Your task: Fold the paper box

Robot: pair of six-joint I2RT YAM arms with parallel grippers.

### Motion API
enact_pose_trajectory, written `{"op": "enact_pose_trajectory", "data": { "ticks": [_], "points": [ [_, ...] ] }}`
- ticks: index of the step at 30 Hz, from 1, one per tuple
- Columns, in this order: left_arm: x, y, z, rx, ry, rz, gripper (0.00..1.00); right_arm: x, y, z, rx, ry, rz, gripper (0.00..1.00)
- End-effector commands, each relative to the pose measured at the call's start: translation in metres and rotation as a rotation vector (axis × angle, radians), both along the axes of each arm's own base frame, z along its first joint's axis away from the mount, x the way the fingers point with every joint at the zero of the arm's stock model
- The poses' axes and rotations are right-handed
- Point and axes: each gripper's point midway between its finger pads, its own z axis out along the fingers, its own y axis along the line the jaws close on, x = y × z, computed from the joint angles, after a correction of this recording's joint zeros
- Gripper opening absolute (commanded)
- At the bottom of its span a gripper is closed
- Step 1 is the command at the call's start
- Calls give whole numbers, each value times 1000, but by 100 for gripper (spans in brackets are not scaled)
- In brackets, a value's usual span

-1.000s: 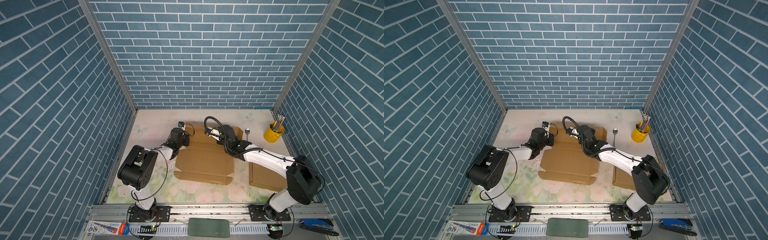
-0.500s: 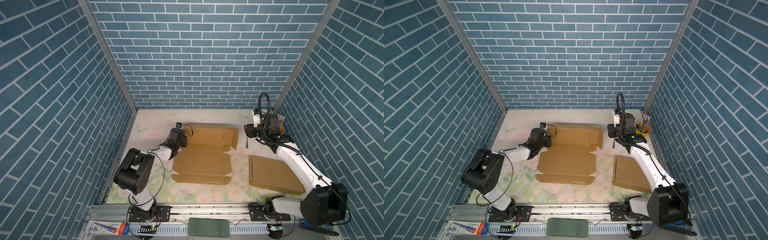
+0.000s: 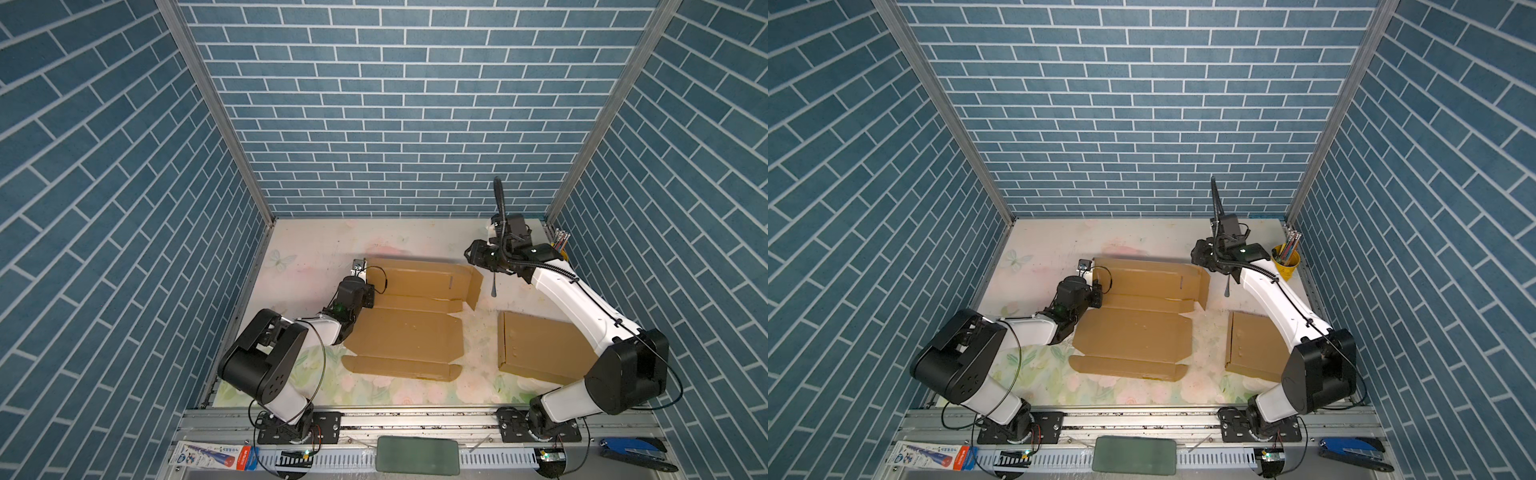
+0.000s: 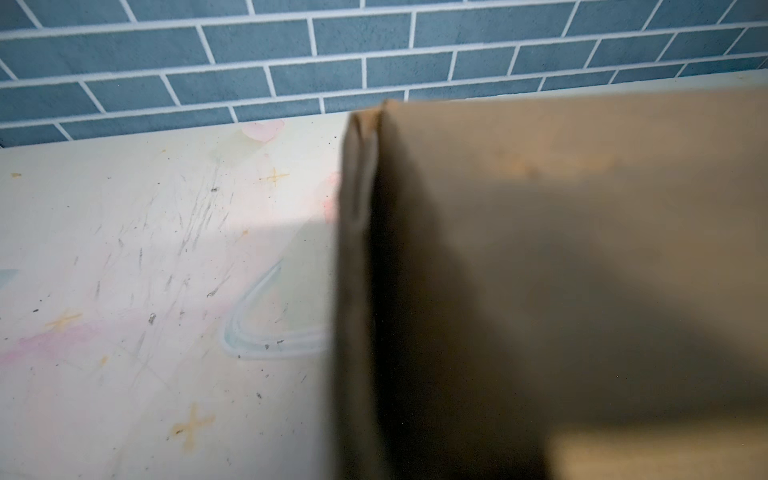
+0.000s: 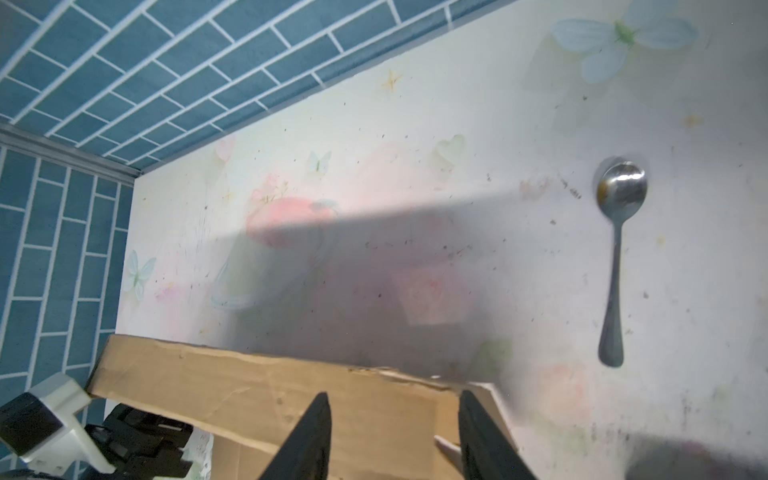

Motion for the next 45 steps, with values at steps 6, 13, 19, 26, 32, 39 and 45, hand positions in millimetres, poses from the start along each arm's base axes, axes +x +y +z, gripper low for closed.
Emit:
{"op": "enact_pose_trajectory", "data": {
  "ticks": [6, 13, 19, 26, 32, 39, 45],
  "points": [
    [2, 1, 21, 7, -118, 29, 0, -23, 4, -12, -101, 129, -122, 58],
    [0, -1, 18, 10, -118, 19, 0, -12, 33, -21, -33, 163, -83, 58],
    [-1, -4, 14, 16, -106, 10, 0, -11, 58, -44, 113, 228, -86, 45],
    [0, -3, 11, 34, -70, 20, 0, -8, 71, -49, 247, 260, -60, 22],
    [-7, 1, 14, 40, -15, 29, 0, -4, 50, -24, 317, 197, -4, 39],
    [-9, 5, 5, 73, 21, 41, 0, -22, -7, -5, 303, 103, 10, 49],
    [-7, 3, 2, 92, 62, 35, 0, -57, -42, -51, 163, 87, -137, 23]
  ]
}}
